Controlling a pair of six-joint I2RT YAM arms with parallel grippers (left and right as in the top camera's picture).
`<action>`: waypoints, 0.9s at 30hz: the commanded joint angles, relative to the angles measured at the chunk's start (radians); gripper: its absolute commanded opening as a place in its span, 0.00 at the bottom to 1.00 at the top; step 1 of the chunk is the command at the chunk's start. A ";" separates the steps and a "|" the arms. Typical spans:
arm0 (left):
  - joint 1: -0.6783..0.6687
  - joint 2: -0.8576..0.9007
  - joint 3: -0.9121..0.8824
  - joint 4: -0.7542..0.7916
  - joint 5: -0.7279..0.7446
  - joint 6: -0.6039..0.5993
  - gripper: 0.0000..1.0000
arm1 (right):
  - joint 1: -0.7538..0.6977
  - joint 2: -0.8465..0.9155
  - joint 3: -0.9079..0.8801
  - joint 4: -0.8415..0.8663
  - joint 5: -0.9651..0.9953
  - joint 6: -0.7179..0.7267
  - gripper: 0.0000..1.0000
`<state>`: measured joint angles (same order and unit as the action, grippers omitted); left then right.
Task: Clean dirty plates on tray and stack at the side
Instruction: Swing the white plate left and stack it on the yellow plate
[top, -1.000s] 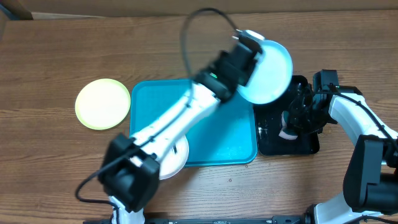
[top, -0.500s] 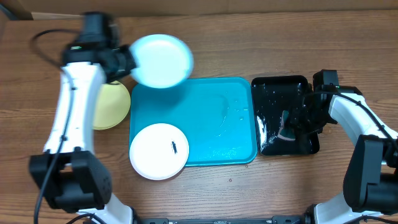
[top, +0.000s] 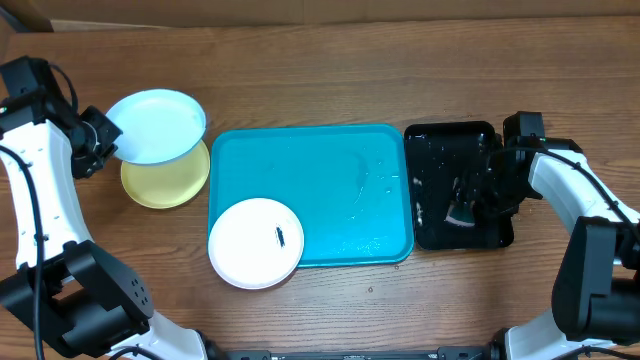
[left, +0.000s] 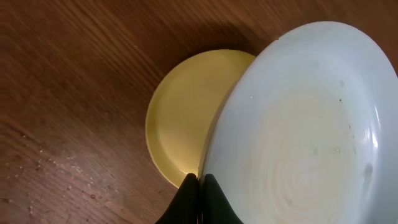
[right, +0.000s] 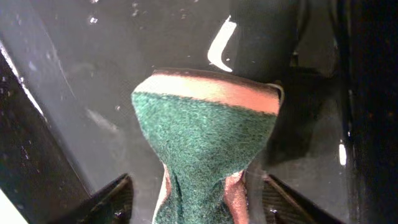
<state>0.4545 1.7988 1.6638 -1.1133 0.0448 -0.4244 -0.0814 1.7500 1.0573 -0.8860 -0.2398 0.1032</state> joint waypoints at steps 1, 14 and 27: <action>-0.004 -0.021 -0.033 -0.011 -0.056 -0.018 0.04 | 0.002 -0.015 -0.005 0.004 -0.009 0.005 0.74; -0.004 -0.021 -0.216 0.086 -0.053 0.029 0.28 | 0.002 -0.015 -0.005 0.017 -0.009 0.005 0.62; -0.004 -0.021 -0.216 0.064 0.218 0.167 0.80 | 0.002 -0.015 -0.005 0.016 -0.009 0.005 0.79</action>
<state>0.4515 1.7988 1.4544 -1.0431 0.1864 -0.3058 -0.0814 1.7500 1.0573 -0.8745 -0.2405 0.1093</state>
